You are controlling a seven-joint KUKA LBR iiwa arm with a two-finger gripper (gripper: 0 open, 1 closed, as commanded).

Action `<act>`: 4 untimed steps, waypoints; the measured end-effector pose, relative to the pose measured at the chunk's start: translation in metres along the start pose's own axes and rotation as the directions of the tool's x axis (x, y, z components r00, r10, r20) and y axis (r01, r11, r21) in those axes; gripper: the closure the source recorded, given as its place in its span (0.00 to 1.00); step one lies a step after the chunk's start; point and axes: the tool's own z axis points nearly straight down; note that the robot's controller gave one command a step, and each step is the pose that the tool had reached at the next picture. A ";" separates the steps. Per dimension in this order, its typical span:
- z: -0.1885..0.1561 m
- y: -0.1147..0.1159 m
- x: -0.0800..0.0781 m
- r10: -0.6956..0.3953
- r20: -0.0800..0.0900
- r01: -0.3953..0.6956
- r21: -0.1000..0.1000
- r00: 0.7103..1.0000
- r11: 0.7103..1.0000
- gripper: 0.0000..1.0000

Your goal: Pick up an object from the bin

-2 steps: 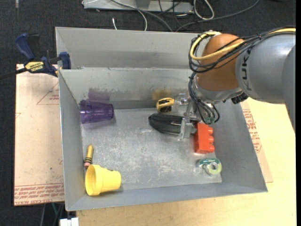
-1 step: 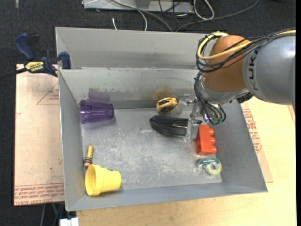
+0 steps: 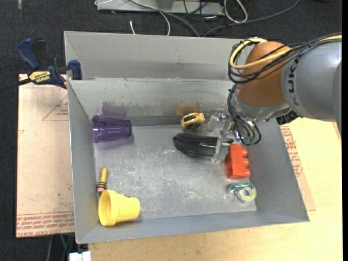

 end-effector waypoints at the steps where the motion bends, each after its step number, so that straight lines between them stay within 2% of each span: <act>1: 0.051 -0.006 -0.006 0.185 0.003 -0.185 0.000 0.983 0.983 0.00; 2: 0.048 -0.008 -0.005 0.340 0.009 -0.340 -0.006 0.940 0.941 1.00; 4: 0.038 -0.008 -0.003 0.339 0.006 -0.339 -0.005 0.941 0.941 1.00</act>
Offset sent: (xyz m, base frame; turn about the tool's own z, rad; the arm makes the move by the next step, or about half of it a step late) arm 0.0028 -0.0092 -0.0489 0.3496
